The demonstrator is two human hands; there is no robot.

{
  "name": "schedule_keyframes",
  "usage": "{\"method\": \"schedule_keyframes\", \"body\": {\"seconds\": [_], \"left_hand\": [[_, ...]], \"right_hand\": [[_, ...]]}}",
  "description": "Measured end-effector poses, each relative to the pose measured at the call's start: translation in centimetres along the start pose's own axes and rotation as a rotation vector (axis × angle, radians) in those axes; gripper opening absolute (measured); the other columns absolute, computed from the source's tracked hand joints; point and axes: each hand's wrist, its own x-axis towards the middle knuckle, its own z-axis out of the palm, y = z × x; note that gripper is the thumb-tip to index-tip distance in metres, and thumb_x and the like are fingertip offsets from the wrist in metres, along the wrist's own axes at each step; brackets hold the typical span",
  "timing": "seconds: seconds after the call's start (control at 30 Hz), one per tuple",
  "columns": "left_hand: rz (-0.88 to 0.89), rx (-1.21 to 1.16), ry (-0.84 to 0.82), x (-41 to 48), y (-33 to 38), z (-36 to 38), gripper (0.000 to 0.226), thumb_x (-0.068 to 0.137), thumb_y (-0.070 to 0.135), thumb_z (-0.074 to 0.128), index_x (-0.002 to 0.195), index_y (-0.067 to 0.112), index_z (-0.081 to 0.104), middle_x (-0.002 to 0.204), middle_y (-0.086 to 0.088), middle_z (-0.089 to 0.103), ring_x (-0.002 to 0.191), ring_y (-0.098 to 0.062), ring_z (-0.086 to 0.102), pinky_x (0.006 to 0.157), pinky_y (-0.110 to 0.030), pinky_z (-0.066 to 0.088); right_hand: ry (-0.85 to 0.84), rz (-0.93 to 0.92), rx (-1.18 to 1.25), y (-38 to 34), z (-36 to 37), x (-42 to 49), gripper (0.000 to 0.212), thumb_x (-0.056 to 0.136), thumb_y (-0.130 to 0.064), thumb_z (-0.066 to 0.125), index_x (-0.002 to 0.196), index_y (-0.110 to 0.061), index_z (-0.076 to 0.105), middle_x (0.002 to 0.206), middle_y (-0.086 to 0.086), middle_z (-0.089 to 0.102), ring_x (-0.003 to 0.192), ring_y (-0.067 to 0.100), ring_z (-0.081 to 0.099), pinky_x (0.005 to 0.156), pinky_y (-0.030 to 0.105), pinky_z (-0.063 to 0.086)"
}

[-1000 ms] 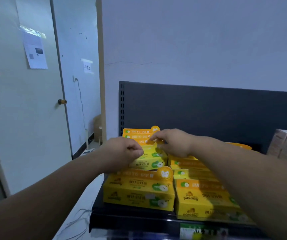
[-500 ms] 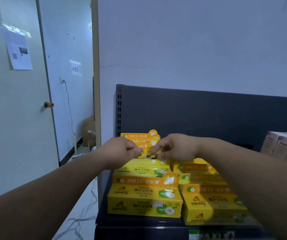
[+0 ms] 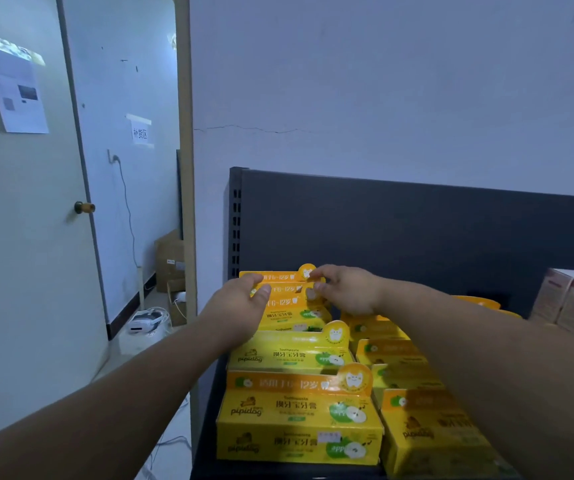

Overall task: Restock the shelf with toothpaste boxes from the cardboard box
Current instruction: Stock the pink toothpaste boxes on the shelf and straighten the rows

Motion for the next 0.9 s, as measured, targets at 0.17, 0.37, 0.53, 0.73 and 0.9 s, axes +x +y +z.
{"method": "schedule_keyframes", "body": {"seconds": [0.17, 0.37, 0.53, 0.73, 0.9], "left_hand": [[-0.005, -0.024, -0.001, -0.2, -0.2, -0.4, 0.046, 0.102, 0.04, 0.034, 0.143, 0.021, 0.037, 0.127, -0.006, 0.058, 0.11, -0.022, 0.057, 0.093, -0.036, 0.047], [0.013, -0.028, -0.013, -0.1, -0.3, -0.7, 0.038, 0.102, 0.042, 0.033, 0.126, 0.021, 0.054, 0.103, -0.002, 0.065, 0.094, -0.018, 0.06, 0.081, -0.032, 0.048], [0.002, -0.002, 0.049, 1.0, -0.5, -0.6, 0.041, 0.101, 0.039, 0.035, 0.137, 0.02, 0.046, 0.125, -0.006, 0.057, 0.102, -0.02, 0.059, 0.082, -0.032, 0.047], [-0.076, -0.09, -0.032, 1.8, -0.1, -0.2, 0.048, 0.102, 0.04, 0.034, 0.147, 0.021, 0.034, 0.136, -0.007, 0.05, 0.096, -0.012, 0.055, 0.071, -0.024, 0.041], [-0.082, -0.144, -0.023, 1.8, 0.0, -0.1, 0.047, 0.102, 0.042, 0.033, 0.145, 0.023, 0.036, 0.115, -0.003, 0.059, 0.075, -0.005, 0.052, 0.06, -0.017, 0.039]], "right_hand": [[0.075, -0.04, 0.069, -0.7, -0.3, -0.1, 0.042, 0.104, -0.04, 0.033, 0.137, -0.02, 0.05, 0.126, 0.003, 0.059, 0.114, 0.019, 0.053, 0.088, 0.029, 0.041], [0.07, -0.047, 0.066, -0.7, -0.5, 0.0, 0.036, 0.104, -0.039, 0.034, 0.12, -0.023, 0.062, 0.079, -0.006, 0.062, 0.083, 0.015, 0.06, 0.079, 0.031, 0.048], [0.272, -0.05, 0.107, 0.1, 0.0, 1.0, 0.031, 0.103, -0.03, 0.038, 0.127, -0.024, 0.058, 0.117, -0.001, 0.063, 0.102, 0.014, 0.057, 0.081, 0.025, 0.043], [0.06, 0.045, 0.216, 0.4, 0.2, 1.9, 0.042, 0.103, -0.035, 0.04, 0.144, -0.026, 0.041, 0.137, 0.002, 0.054, 0.118, 0.02, 0.055, 0.093, 0.03, 0.045], [0.025, 0.073, 0.306, 0.5, -0.3, 1.7, 0.043, 0.103, -0.041, 0.036, 0.139, -0.021, 0.05, 0.133, 0.003, 0.058, 0.12, 0.022, 0.055, 0.106, 0.038, 0.043]]}}
